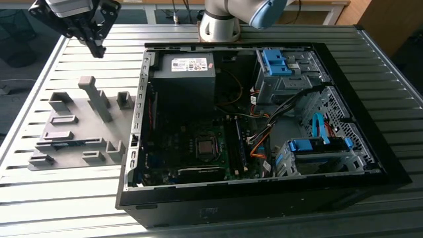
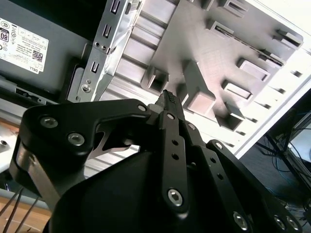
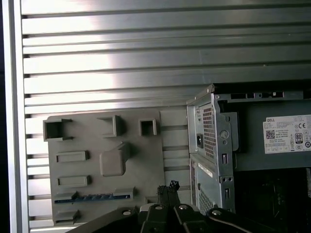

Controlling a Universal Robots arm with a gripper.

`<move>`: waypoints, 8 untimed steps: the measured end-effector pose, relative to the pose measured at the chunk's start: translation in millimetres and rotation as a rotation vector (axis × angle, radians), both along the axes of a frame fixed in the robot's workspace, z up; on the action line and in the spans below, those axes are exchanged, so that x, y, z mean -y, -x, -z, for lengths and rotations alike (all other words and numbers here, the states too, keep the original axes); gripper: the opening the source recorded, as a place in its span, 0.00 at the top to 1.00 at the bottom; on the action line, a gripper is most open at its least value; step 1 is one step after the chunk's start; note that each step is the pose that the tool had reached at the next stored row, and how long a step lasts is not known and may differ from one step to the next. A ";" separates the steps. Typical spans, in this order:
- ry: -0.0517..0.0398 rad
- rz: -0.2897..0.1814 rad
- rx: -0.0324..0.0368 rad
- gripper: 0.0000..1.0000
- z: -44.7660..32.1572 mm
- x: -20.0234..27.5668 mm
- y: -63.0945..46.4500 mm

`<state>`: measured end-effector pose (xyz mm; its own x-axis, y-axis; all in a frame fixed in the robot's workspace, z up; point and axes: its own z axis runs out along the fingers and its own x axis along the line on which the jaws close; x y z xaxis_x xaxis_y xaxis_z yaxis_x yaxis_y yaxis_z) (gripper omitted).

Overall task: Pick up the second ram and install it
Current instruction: 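Reach for the second ram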

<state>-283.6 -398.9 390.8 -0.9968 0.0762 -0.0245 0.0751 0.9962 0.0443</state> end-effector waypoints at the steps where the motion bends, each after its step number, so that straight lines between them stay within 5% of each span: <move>1: 0.0000 0.000 0.0000 0.89 0.0 0.0 0.7; 8: 0.0000 0.000 0.0000 0.89 0.1 0.0 5.4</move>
<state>-289.0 -398.9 390.7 -0.9968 0.0763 -0.0245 0.0751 0.9962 0.0444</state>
